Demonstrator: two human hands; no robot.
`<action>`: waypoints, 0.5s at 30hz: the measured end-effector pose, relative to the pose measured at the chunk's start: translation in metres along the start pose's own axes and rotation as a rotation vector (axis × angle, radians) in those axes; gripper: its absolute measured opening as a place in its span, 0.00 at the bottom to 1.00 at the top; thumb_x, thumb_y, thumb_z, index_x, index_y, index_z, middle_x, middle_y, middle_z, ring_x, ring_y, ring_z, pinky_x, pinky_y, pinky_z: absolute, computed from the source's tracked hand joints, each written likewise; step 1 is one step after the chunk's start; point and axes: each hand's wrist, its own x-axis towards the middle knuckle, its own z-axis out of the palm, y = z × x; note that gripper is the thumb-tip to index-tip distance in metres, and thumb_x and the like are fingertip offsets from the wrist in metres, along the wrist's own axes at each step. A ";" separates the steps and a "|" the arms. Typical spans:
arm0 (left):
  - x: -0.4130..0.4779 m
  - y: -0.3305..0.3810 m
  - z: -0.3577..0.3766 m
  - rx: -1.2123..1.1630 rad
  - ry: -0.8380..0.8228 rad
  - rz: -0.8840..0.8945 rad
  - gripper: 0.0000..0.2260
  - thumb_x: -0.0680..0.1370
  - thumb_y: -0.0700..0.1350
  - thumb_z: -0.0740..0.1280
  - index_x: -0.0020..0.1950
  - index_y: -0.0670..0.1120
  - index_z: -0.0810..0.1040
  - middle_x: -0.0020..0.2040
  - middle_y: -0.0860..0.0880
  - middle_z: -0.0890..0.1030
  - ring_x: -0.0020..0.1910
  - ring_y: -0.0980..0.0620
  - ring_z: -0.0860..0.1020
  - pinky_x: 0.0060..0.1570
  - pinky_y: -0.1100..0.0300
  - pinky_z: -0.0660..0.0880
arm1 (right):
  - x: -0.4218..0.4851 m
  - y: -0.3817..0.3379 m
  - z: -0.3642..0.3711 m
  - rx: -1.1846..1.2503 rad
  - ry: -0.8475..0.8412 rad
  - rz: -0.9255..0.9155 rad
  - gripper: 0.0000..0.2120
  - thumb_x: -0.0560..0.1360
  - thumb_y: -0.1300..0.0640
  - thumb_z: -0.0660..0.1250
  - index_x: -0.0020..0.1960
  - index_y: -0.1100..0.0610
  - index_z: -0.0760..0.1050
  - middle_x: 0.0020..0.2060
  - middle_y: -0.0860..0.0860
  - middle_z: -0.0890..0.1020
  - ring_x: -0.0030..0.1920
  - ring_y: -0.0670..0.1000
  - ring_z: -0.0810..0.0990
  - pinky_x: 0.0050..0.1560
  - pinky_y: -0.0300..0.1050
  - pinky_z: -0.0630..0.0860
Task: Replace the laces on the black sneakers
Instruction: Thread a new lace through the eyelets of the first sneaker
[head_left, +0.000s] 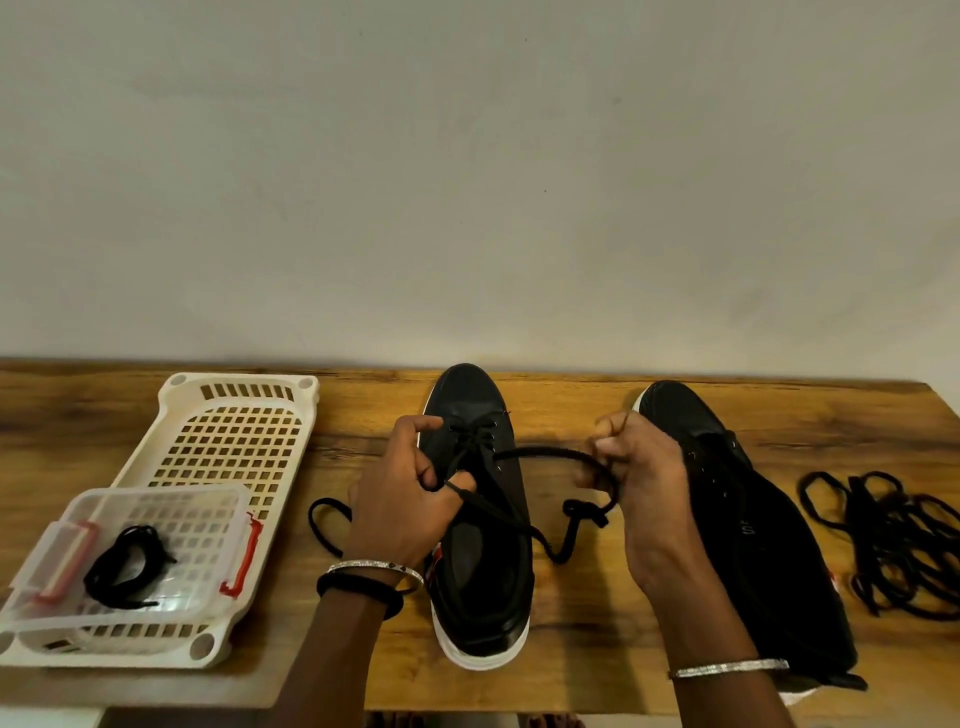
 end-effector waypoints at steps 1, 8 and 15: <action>0.000 0.000 0.001 -0.004 0.001 0.004 0.26 0.67 0.55 0.69 0.64 0.56 0.70 0.31 0.54 0.74 0.32 0.55 0.75 0.46 0.43 0.77 | 0.001 0.002 0.002 -0.147 -0.022 -0.032 0.06 0.68 0.55 0.66 0.41 0.58 0.76 0.36 0.51 0.79 0.39 0.51 0.79 0.40 0.40 0.76; 0.000 0.000 0.002 -0.028 0.022 0.129 0.22 0.71 0.45 0.72 0.64 0.52 0.72 0.31 0.54 0.73 0.30 0.56 0.73 0.34 0.54 0.74 | 0.000 0.024 0.027 -0.778 -0.233 -0.311 0.06 0.78 0.47 0.68 0.50 0.48 0.81 0.44 0.41 0.82 0.48 0.40 0.78 0.48 0.42 0.76; -0.001 0.003 0.006 -0.017 0.055 0.145 0.24 0.71 0.39 0.73 0.65 0.52 0.73 0.32 0.53 0.72 0.29 0.55 0.72 0.33 0.60 0.70 | 0.001 0.019 0.018 -0.528 -0.225 -0.066 0.09 0.80 0.55 0.67 0.42 0.54 0.79 0.41 0.48 0.85 0.46 0.47 0.82 0.51 0.48 0.77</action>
